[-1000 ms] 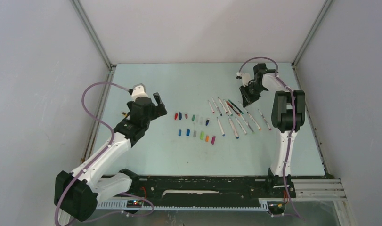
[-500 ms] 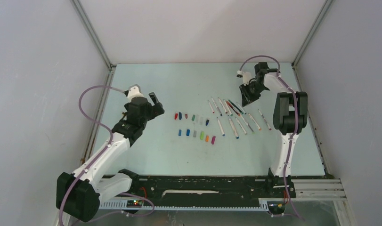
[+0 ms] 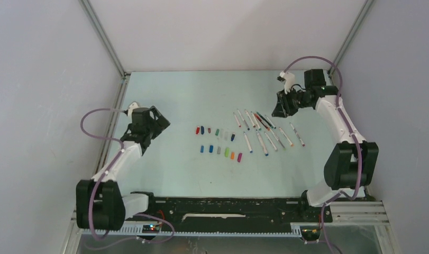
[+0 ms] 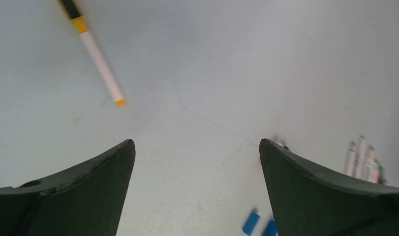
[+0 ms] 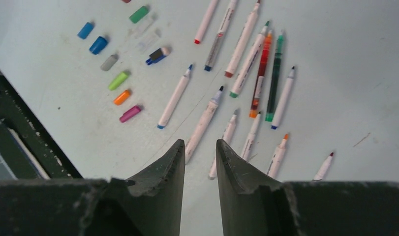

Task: Open the pen caps
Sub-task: Place the pen at the center of the board, then pick up the pen from the center of the board.

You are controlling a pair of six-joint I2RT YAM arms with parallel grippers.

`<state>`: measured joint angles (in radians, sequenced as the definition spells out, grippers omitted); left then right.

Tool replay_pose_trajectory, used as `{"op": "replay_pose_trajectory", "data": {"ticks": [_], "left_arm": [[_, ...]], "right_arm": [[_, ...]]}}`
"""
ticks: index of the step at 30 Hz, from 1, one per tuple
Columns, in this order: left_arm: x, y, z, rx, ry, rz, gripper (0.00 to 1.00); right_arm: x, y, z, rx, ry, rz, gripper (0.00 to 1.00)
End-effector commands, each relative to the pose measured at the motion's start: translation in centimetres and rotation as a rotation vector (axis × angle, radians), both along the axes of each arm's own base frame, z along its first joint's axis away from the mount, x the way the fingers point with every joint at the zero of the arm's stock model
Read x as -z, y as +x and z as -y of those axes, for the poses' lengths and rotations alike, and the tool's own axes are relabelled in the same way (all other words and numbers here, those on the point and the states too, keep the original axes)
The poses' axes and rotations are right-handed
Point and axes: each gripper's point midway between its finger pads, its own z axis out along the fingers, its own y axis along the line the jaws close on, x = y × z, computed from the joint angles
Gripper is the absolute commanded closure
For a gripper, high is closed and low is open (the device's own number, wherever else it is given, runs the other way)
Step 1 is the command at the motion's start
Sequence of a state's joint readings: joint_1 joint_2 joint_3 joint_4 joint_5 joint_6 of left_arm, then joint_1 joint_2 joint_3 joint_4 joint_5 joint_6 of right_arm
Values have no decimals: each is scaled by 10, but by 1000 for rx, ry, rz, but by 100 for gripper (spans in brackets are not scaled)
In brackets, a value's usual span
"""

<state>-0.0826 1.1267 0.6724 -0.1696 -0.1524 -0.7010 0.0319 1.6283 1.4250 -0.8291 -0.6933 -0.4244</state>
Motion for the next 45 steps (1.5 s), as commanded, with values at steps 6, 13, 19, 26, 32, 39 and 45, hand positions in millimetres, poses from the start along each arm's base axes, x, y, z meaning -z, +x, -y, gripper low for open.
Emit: {"op": "replay_pose_trajectory", "data": {"ticks": [6,13,19,26,32,39,45], "left_arm": [[51,8,-59,-207,36,-414,19],[84,19,-69,-213,77,-640,34],[90,22,-70,-210,83,-670,39],[105,18,-73,-206,65,-725,42],[106,23,-81,-200,54,-717,46],[114,25,-86,-196,24,-731,55],[119,20,-83,-178,8,-738,71]], "right_arm": [[-13,-12,4,0,149,24,68],[-10,-15,3,-8,184,-9,68],[-11,-15,5,-5,194,-11,68],[-12,-15,6,-1,205,-14,68],[-13,-15,7,-1,213,-14,68],[-15,-15,9,2,220,-9,68],[-18,-15,11,6,229,-3,68]]}}
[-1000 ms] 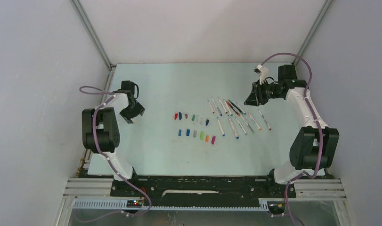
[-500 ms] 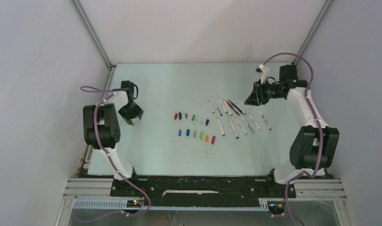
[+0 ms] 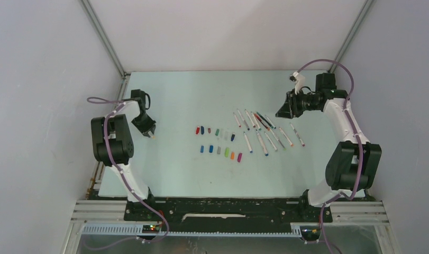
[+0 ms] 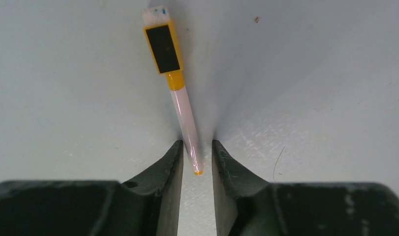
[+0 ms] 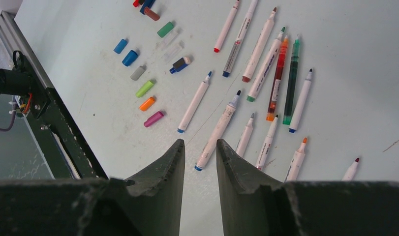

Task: Open the pen caps
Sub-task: Pick up the pen from the center of the board.

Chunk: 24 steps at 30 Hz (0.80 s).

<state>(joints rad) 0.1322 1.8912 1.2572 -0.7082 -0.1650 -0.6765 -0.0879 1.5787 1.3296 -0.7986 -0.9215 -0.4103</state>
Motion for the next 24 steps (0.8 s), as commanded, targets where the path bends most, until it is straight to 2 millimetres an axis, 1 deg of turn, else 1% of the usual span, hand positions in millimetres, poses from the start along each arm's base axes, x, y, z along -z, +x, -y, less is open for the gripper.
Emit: {"op": "replay_pose_trajectory", "data": {"ticks": [1,7,11,14,18,20,22,24], "left_arm": [[8,0,-4,17,-6,-8,74],[-15,0,-3,46,-1,64,91],[-29,-7,3,86,-16,119,98],[-40,-11,16,140,-57,198,100],[-59,-16,48,230,-172,344,100],[-76,-12,67,292,-226,431,100],[-97,-9,98,380,-316,550,100],[-125,-5,131,486,-400,685,100]], "right_arm": [[-8,1,0,-4,28,17,68],[-11,-1,-1,-8,39,22,68],[-17,-7,-5,-40,66,33,68],[-27,-13,-12,-77,100,57,68],[-38,-23,-25,-141,119,99,68],[-43,-29,-35,-179,118,125,68],[-52,-36,-45,-217,119,161,68],[-61,-44,-60,-266,122,196,68]]}}
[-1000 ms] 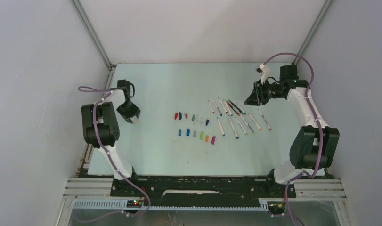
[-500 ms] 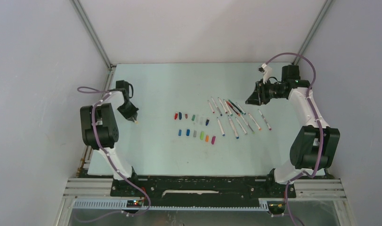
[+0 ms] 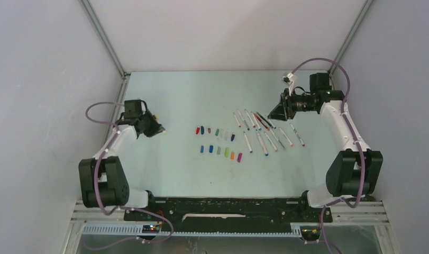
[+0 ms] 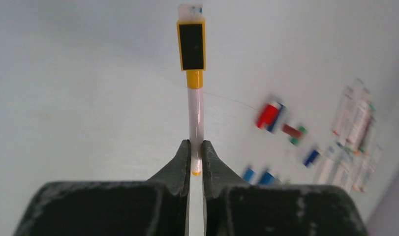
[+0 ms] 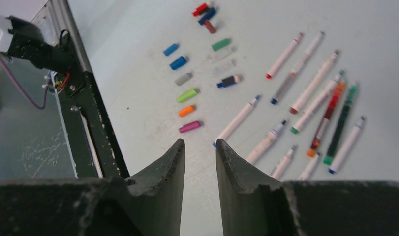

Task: Open the pen caps
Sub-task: Pick up the pen from the center of the board.

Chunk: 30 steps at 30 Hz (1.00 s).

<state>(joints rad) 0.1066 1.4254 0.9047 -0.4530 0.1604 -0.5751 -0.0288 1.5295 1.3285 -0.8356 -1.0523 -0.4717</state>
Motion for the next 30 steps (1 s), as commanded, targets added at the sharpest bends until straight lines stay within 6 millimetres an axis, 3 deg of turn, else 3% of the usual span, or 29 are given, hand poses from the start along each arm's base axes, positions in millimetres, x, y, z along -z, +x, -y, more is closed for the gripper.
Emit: {"op": "replay_pose_trajectory", "data": {"ticks": [1,5,8,13,21,30], "left_arm": [[-71,17,83,293,-205,354,100],[-138,13,148,496,-268,625,100],[-177,4,191,610,-358,779,100],[-226,-21,254,769,-501,947,100],[-257,-47,320,896,-614,1031,100],[-258,-54,353,933,-670,1012,100]], "right_arm": [[-40,-26,-36,-137,42,151,68],[-70,-39,-54,-188,70,239,64],[-91,-43,-65,-215,183,197,45],[-105,-57,-79,-313,357,9,44],[-115,-42,-86,-209,439,-129,39],[-107,-38,-93,-167,461,-131,38]]}}
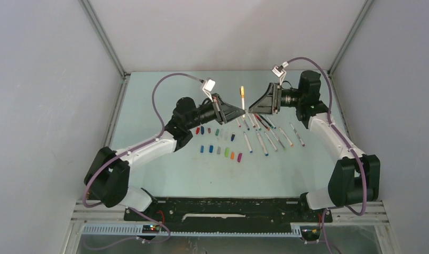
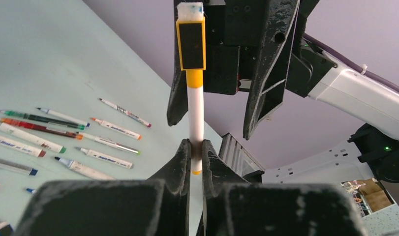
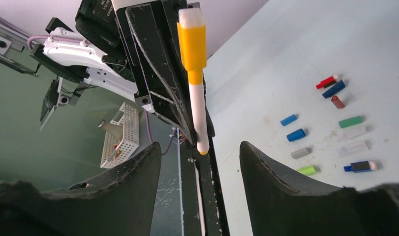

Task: Open the pen caps
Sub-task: Pick up the pen from the center of the board.

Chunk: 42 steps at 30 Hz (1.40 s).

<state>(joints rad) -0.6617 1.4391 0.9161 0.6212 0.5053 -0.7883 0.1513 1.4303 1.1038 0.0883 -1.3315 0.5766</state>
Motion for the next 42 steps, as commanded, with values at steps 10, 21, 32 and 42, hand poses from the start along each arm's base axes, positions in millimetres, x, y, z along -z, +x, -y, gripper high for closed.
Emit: {"op": "replay_pose_trajectory", "data": {"ticks": [10,21,32,42], "left_arm": [[-43,-4,21,40,-79,80,100],[-46,-8,27,51,-68,92,98],[-54,-15,-13,-101,49,230,43],[-88,-13,-55,-236,-32,266,0]], "right_arm": [[-32,2,-9,15,83,46,46],[-28,-2,-17,-16,83,55,87],[-21,-8,-9,-33,54,118,100],[-17,-31,-11,-166,55,175,100]]}}
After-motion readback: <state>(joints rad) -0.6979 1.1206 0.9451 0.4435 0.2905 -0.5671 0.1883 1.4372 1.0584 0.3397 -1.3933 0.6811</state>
